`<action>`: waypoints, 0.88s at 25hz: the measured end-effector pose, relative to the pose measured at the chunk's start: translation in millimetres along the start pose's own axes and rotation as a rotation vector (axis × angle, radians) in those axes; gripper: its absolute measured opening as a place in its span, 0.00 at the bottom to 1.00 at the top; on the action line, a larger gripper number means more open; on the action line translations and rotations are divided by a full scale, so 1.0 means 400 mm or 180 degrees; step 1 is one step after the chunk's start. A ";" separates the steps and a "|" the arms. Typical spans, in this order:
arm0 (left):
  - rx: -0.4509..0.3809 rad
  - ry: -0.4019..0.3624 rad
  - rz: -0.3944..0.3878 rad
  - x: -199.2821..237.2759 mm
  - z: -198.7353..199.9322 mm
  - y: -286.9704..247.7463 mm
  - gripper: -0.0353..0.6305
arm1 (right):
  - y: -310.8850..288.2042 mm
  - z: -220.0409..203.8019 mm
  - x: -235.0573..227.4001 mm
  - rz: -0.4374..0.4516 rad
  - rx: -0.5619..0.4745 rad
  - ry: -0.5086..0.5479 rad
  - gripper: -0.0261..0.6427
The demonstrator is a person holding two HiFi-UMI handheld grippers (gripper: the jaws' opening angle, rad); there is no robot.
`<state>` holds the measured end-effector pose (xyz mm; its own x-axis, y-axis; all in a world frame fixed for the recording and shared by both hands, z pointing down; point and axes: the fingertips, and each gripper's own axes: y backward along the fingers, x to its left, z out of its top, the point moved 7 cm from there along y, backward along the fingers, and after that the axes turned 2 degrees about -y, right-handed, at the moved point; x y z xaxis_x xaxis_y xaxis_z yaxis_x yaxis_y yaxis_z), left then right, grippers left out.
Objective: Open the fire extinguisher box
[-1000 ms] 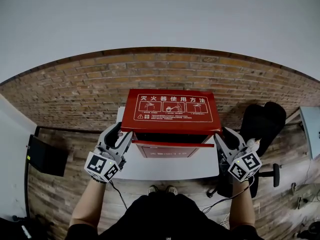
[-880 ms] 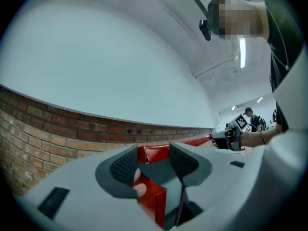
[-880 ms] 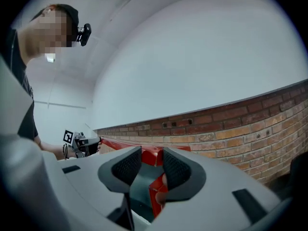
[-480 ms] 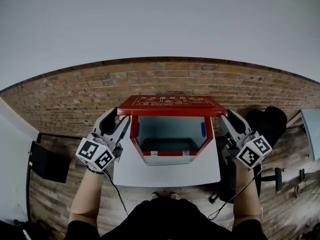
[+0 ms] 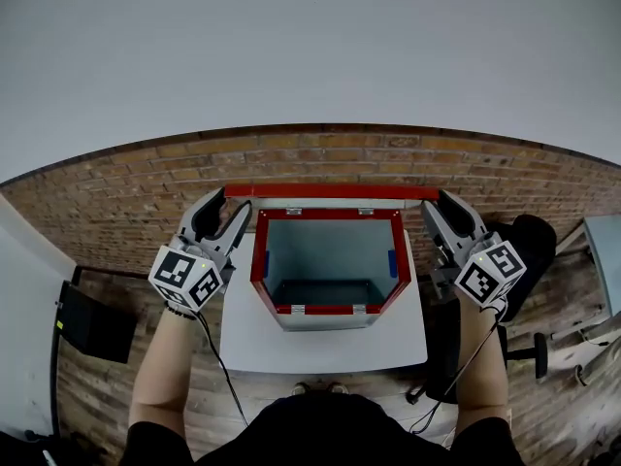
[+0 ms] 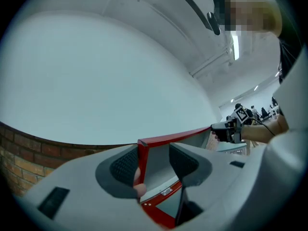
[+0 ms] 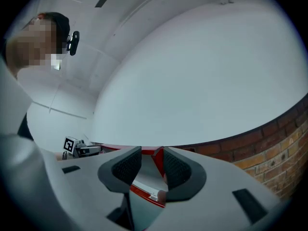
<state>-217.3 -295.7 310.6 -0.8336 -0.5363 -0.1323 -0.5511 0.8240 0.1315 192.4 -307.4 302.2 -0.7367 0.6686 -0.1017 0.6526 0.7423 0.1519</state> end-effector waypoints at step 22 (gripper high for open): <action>0.0063 -0.0150 0.0064 0.144 -0.013 -0.198 0.36 | -0.205 0.024 -0.156 -0.0446 0.0196 0.0605 0.17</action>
<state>-221.9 -392.8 297.6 -0.8414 -0.5109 -0.1761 -0.5331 0.8382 0.1151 186.4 -409.6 286.4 -0.8370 0.5427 0.0702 0.5471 0.8323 0.0886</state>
